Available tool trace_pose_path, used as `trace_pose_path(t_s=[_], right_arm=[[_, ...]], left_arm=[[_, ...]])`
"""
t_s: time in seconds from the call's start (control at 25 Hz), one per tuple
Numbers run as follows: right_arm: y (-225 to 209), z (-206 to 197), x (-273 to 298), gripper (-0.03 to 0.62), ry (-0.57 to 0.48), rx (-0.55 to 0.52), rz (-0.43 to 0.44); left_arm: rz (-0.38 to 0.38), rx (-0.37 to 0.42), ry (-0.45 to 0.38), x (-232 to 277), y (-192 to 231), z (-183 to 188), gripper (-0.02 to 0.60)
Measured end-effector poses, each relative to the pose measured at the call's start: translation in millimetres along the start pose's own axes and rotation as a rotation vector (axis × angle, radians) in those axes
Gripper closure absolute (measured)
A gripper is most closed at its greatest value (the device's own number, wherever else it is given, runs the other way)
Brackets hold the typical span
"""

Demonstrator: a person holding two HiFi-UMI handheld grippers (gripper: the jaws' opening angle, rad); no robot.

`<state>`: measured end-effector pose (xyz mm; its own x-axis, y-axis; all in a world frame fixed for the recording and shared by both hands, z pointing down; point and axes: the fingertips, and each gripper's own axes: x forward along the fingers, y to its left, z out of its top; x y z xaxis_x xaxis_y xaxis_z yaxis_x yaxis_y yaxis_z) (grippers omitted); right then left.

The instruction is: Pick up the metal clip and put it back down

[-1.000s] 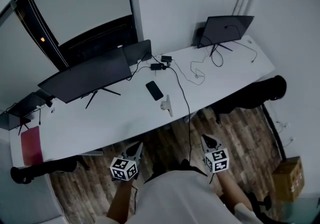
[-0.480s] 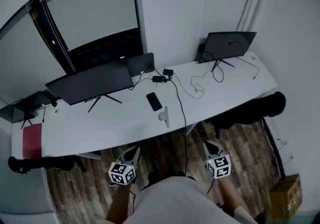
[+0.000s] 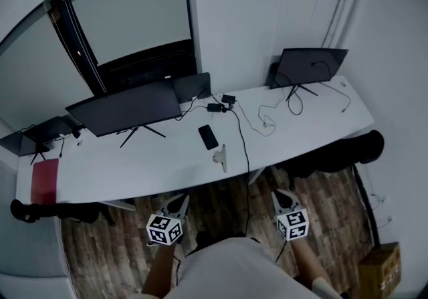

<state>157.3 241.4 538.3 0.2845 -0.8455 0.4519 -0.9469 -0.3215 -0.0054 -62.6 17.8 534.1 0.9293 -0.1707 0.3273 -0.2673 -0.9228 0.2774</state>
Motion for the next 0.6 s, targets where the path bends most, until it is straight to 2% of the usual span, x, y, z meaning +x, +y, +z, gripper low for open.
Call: trace_pose_path(t_s=[0.24,0.6], right_arm=[[-5.6,-5.0,3.5,0.559,-0.005,0.04,0.004],[-7.3,-10.4,9.3,0.559,-0.008,0.033,0.009]], left_arm=[[0.005,-0.017,0.019,-1.5,-2.9,-9.5,0.549],[0.021,-0.023,0.014,-1.9,7.0,-8.6,0.549]])
